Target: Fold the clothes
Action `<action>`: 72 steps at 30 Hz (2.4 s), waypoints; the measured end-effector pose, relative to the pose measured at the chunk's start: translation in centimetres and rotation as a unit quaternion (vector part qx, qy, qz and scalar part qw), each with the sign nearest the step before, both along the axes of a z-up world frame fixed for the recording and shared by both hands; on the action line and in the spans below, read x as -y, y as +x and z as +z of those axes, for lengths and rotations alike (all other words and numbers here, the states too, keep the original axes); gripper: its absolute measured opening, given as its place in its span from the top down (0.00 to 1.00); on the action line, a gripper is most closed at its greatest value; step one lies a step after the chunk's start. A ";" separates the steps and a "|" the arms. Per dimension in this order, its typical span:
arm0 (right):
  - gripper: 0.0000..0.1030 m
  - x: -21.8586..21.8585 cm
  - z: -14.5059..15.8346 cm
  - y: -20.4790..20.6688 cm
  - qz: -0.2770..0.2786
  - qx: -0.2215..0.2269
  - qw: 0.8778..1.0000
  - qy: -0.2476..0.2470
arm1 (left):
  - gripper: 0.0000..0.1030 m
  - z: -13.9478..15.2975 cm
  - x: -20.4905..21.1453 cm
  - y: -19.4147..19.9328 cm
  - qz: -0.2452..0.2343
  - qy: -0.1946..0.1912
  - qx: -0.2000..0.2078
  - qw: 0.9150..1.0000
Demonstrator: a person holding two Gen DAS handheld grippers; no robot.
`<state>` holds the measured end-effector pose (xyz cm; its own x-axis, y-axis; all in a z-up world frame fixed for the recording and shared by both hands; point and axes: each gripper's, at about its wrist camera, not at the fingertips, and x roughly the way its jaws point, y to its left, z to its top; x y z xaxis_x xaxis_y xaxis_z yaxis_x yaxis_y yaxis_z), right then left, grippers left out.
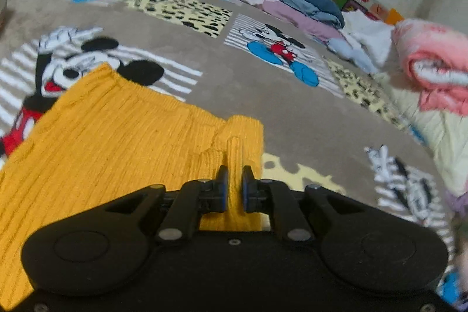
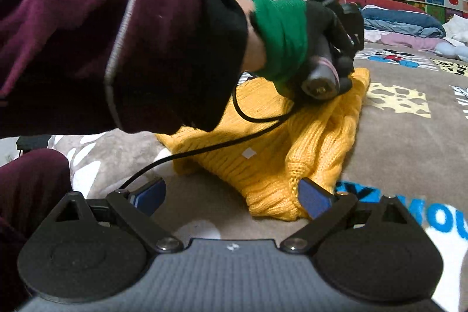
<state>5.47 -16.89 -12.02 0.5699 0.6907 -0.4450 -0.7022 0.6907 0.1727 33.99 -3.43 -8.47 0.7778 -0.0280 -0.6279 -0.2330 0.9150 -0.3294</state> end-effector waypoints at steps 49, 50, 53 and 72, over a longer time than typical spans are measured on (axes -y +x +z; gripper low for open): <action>0.09 -0.3 0.1 1.2 -0.076 0.016 0.997 -0.010 | 0.58 2.5 -3.0 -9.7 -0.208 0.181 -0.017 0.961; 0.10 0.0 0.1 0.8 -0.078 0.018 0.997 -0.006 | 0.57 2.5 -4.3 -11.0 -0.197 0.169 -0.019 0.966; 0.10 0.9 0.5 -0.2 -0.086 0.012 0.996 0.018 | 0.57 2.5 -8.5 -15.1 -0.156 0.135 -0.025 0.978; 0.10 4.2 1.1 -0.4 -0.161 -0.068 0.973 0.153 | 0.48 -1.8 -28.9 -28.0 0.124 -0.188 0.009 0.974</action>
